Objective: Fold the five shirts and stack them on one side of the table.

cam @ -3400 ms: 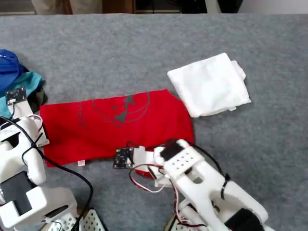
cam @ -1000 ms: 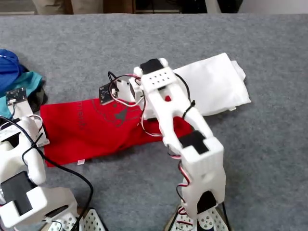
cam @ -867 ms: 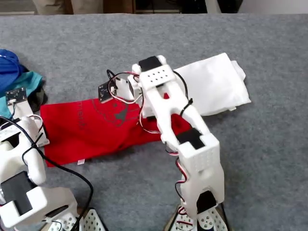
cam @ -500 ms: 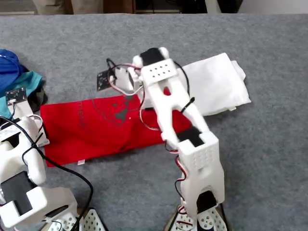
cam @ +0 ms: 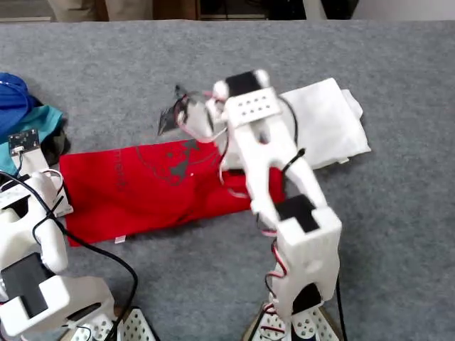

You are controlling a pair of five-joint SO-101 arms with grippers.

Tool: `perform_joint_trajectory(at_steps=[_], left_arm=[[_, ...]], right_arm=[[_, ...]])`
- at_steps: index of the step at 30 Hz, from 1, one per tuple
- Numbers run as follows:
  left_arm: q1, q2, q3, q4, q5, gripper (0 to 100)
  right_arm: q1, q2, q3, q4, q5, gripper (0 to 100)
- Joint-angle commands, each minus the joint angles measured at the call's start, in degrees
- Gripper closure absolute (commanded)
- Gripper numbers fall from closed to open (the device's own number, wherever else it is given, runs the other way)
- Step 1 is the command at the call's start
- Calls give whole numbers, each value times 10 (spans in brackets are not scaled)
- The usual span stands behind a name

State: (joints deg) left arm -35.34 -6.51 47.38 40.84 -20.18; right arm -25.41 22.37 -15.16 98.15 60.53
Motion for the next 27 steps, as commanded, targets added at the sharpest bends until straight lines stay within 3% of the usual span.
perform_joint_trajectory(at_steps=[1,6,9,12,16,21,27], left_arm=[[-3,-15,-1,-6,6,980],[-3,-15,-2,-6,5,980],[-3,-15,-3,-6,5,980],[-2,-15,-3,-6,5,980],[-2,-15,-3,-6,5,980],[-2,-15,-1,-6,5,980],[-2,-15,-1,-6,5,980]], right_arm=[[-19,-66,133,-113,-11,997],[24,-70,266,-347,-33,997],[59,-70,295,-410,-42,997],[72,-88,288,-372,-45,997],[36,-167,261,-284,-45,997],[13,-220,263,-281,-44,997],[45,-158,273,-337,-44,997]])
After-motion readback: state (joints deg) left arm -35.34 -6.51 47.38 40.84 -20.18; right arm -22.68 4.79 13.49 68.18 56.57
